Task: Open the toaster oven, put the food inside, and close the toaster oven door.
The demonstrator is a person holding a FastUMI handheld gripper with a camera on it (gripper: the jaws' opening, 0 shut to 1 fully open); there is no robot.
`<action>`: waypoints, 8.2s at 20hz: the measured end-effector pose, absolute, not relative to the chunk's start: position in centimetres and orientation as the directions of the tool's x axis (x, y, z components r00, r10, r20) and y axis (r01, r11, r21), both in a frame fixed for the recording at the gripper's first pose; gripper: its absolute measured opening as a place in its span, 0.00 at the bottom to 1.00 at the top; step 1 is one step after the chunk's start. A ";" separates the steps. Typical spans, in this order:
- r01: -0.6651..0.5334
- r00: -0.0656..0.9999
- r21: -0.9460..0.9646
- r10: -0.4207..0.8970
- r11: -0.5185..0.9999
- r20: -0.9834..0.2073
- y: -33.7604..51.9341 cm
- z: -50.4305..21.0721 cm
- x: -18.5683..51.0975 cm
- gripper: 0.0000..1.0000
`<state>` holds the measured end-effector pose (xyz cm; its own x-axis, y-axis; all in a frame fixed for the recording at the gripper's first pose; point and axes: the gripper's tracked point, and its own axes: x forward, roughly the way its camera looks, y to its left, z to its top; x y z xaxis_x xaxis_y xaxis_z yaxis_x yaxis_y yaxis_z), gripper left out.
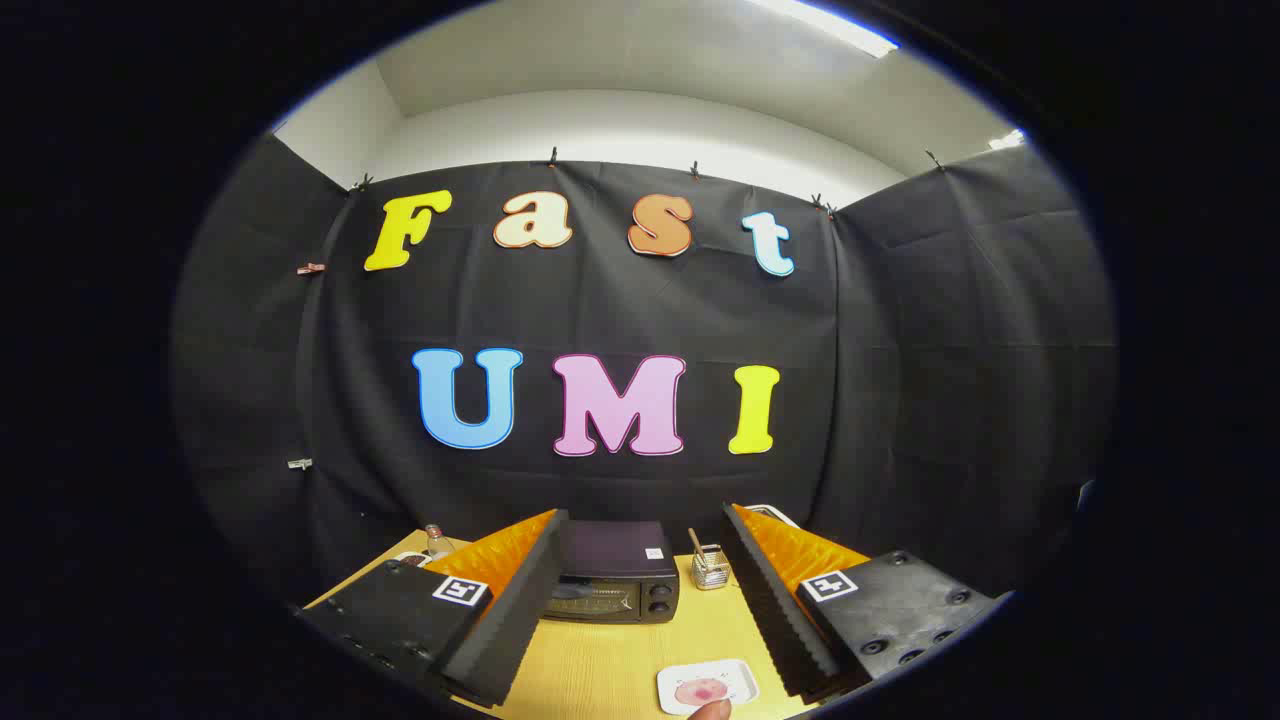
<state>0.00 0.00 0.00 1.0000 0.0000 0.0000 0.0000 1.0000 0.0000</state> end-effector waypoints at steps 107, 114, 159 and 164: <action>0.024 0.091 0.153 0.150 0.988 -0.984 -17.4 -48.4 1.9 0.98; -0.064 0.076 0.202 0.207 0.977 -0.975 -19.1 -50.8 2.0 0.09; 0.722 0.690 0.692 0.069 0.007 -0.721 9.8 -44.9 21.9 0.05; 0.712 0.701 0.702 0.058 -0.003 -0.711 10.5 -45.3 23.2 0.05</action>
